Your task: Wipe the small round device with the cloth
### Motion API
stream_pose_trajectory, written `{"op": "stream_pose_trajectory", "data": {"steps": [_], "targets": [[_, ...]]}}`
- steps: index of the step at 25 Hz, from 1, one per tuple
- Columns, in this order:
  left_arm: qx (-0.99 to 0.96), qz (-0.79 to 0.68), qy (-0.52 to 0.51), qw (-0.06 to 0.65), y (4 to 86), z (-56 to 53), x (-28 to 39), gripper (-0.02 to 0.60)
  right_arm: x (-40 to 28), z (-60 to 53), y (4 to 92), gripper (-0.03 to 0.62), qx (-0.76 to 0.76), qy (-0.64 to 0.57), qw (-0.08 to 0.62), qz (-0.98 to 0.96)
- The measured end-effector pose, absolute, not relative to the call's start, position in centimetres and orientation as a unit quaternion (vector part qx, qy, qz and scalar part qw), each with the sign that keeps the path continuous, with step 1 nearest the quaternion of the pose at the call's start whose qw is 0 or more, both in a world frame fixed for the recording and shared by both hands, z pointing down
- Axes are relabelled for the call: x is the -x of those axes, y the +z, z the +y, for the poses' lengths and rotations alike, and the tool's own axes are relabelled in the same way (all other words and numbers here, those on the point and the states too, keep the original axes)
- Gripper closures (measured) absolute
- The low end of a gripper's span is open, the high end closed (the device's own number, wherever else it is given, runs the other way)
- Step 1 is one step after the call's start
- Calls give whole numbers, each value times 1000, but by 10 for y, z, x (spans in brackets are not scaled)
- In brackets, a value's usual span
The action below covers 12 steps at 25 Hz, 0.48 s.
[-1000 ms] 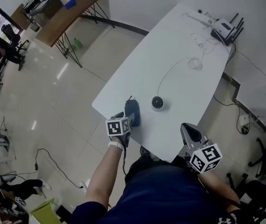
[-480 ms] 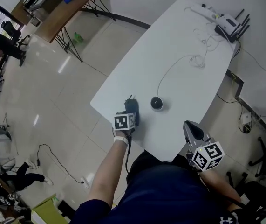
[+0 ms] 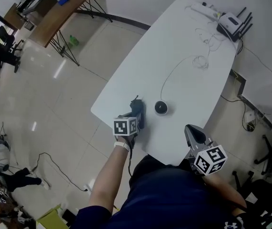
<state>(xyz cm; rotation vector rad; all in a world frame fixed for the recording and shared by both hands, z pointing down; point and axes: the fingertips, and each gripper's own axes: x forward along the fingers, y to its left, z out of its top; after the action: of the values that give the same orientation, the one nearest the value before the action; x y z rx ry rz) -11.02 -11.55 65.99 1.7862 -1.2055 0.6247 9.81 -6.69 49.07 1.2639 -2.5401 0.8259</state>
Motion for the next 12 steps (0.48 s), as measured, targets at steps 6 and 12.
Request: {"op": "stream_pose_trajectory", "data": {"steps": [6, 12], "targets": [[-751, -420, 279, 426, 656, -140, 79, 495, -100, -67, 489, 582, -439, 280, 88, -849], [-755, -389, 336, 406, 671, -145, 66, 494, -97, -102, 521, 582, -393, 245, 136, -876]]}}
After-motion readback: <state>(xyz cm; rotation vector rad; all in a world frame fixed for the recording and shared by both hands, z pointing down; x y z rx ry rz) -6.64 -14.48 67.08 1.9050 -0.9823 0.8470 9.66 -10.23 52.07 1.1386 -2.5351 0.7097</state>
